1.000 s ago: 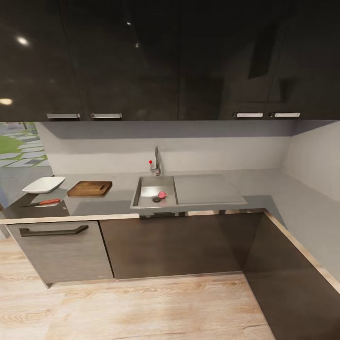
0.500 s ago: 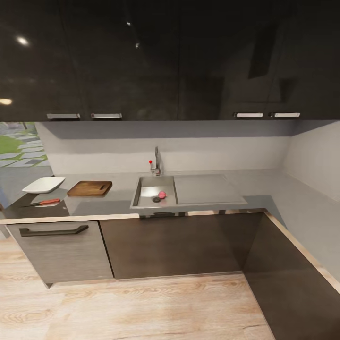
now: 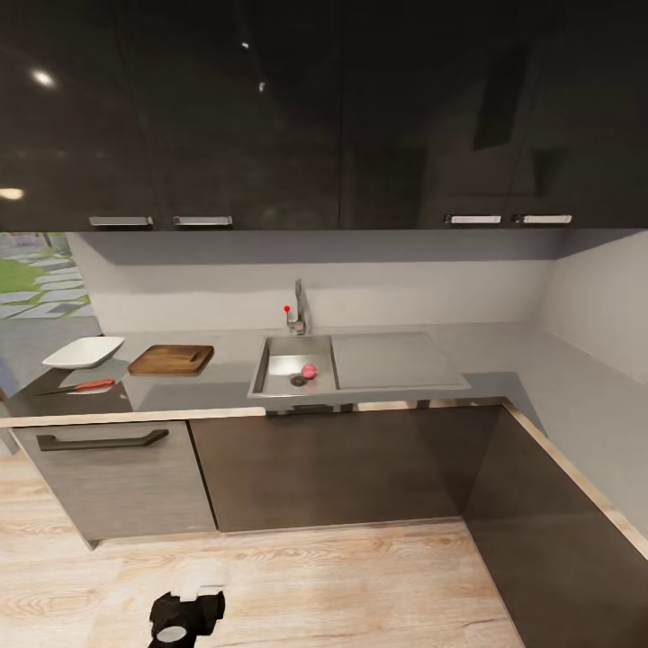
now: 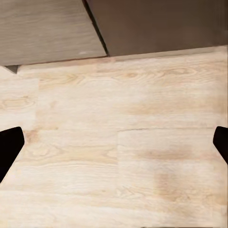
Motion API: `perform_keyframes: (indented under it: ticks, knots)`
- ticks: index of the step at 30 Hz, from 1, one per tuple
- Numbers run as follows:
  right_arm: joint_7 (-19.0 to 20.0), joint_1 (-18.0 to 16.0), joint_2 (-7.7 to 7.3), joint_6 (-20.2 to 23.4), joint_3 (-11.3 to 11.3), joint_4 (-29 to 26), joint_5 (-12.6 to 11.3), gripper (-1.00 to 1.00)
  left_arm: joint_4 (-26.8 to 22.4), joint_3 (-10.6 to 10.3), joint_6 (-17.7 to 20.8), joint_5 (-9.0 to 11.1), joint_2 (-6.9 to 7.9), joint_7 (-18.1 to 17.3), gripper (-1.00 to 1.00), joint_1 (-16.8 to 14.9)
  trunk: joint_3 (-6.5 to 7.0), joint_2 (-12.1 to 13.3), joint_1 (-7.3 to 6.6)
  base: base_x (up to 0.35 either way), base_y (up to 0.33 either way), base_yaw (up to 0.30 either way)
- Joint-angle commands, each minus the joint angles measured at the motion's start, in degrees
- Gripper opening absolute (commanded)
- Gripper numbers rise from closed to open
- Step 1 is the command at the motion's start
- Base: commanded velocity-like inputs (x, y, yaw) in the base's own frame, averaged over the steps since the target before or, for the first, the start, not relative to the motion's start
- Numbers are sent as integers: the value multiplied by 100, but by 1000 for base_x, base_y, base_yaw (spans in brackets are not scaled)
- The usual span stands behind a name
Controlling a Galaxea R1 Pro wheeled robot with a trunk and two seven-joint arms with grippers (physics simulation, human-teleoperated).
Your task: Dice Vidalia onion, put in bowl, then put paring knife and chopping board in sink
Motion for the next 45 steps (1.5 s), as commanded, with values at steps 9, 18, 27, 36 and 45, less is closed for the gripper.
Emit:
perform_keyframes:
  ticks: [9, 18, 27, 36, 45]
  knots:
    - [-3, -4, -2, -16, 13, 1, 63, 100, -1533, -816, 2035, 271, -35, -125, 100, -9, -15, -13, 4, 0, 0, 0]
    - [-4, -4, -2, -16, 16, 1, 65, 100, -2914, -1273, 3104, 590, -52, -110, 100, -114, -15, -13, 4, 0, 0, 0]
    - [-3, -4, -2, -16, 16, 6, 65, 100, -3138, -1328, 3805, 644, -60, -108, 100, -1247, -15, -13, 4, 0, 0, 0]
    - [-3, -4, -2, -16, 16, 14, 72, 100, -2613, -1331, 3940, 1521, -62, -75, 100, -2899, -15, -13, 4, 0, 0, 0]
    - [-3, -4, -2, -10, 16, 57, 73, 100, -1561, -1331, 3946, 1661, -62, -67, 100, -4126, -15, -13, 4, 0, 0, 0]
